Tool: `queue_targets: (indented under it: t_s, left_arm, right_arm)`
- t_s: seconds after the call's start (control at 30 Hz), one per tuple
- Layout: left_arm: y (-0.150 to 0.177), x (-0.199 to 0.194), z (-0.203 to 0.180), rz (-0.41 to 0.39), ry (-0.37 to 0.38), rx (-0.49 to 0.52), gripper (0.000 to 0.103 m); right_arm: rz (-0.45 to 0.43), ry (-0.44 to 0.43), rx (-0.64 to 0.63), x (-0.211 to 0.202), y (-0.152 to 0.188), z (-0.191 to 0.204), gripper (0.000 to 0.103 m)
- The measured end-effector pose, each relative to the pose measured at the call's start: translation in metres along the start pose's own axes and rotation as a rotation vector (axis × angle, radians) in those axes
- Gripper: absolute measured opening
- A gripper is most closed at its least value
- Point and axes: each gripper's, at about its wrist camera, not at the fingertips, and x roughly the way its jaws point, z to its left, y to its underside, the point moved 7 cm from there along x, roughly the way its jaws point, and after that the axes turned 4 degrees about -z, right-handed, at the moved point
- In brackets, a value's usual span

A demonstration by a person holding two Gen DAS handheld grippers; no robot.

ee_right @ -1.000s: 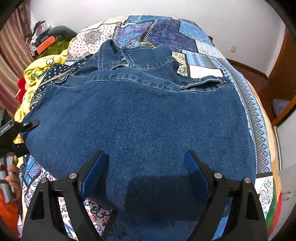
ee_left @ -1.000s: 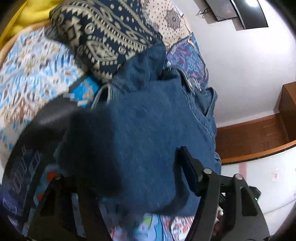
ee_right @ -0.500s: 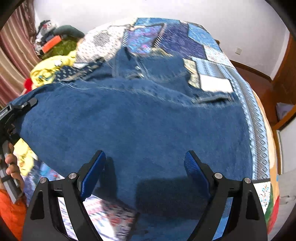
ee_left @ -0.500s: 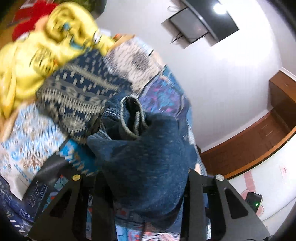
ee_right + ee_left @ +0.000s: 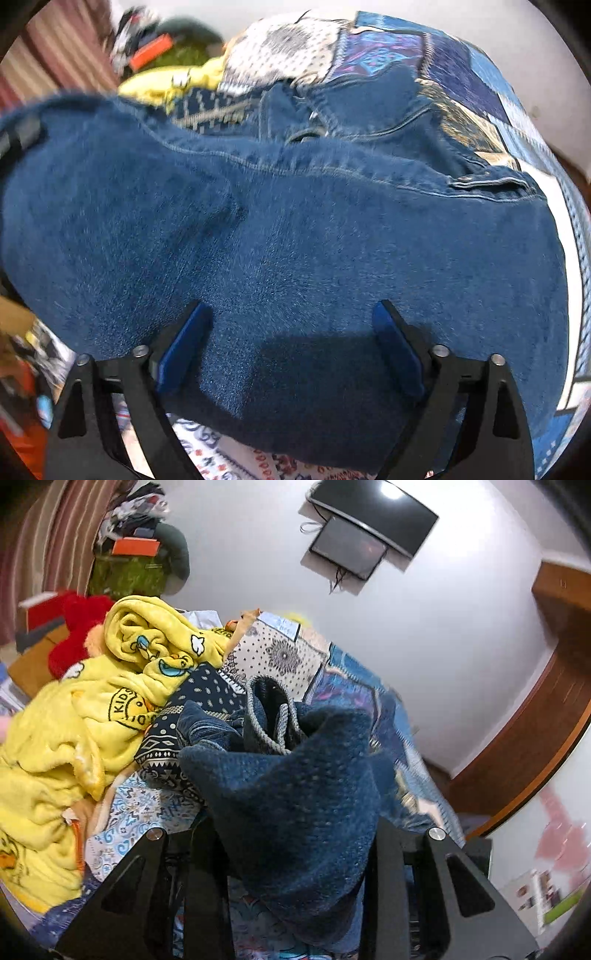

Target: Fold large clothes

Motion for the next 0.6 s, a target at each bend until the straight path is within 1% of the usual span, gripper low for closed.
queue_targets:
  t_s: [0.07, 0.13, 0.2, 0.27, 0.33, 0.37, 0.47, 0.6]
  left_arm:
    - [0.002, 0.000, -0.010, 0.001, -0.013, 0.045, 0.031]
    - [0.001, 0.004, -0.019, -0.003, -0.008, 0.060, 0.031]
    - [-0.003, 0.006, -0.034, -0.005, 0.002, 0.076, 0.031]
    - [-0.007, 0.011, -0.054, -0.007, 0.014, 0.104, 0.031]
    - [-0.008, 0.015, -0.073, -0.010, 0.030, 0.138, 0.031]
    - [-0.007, 0.017, -0.087, -0.013, 0.040, 0.165, 0.031]
    - [0.000, 0.025, -0.132, -0.009, 0.080, 0.245, 0.030]
    - [0.021, 0.042, -0.188, 0.029, 0.139, 0.319, 0.029]
  right_arm:
    - [-0.003, 0.033, -0.057, 0.002, 0.004, 0.005, 0.095]
    - [0.003, 0.025, -0.075, 0.001, 0.005, 0.004, 0.095]
    - [0.018, -0.024, -0.053, -0.007, 0.006, -0.003, 0.095]
    - [0.026, -0.083, -0.004, -0.019, 0.009, -0.012, 0.095]
    - [0.012, -0.117, 0.034, -0.035, 0.012, -0.020, 0.095]
    - [-0.002, -0.112, 0.047, -0.043, 0.015, -0.025, 0.095]
    - [-0.053, -0.051, 0.072, -0.072, 0.025, -0.053, 0.095]
    - [-0.095, 0.060, 0.151, -0.103, 0.045, -0.106, 0.095]
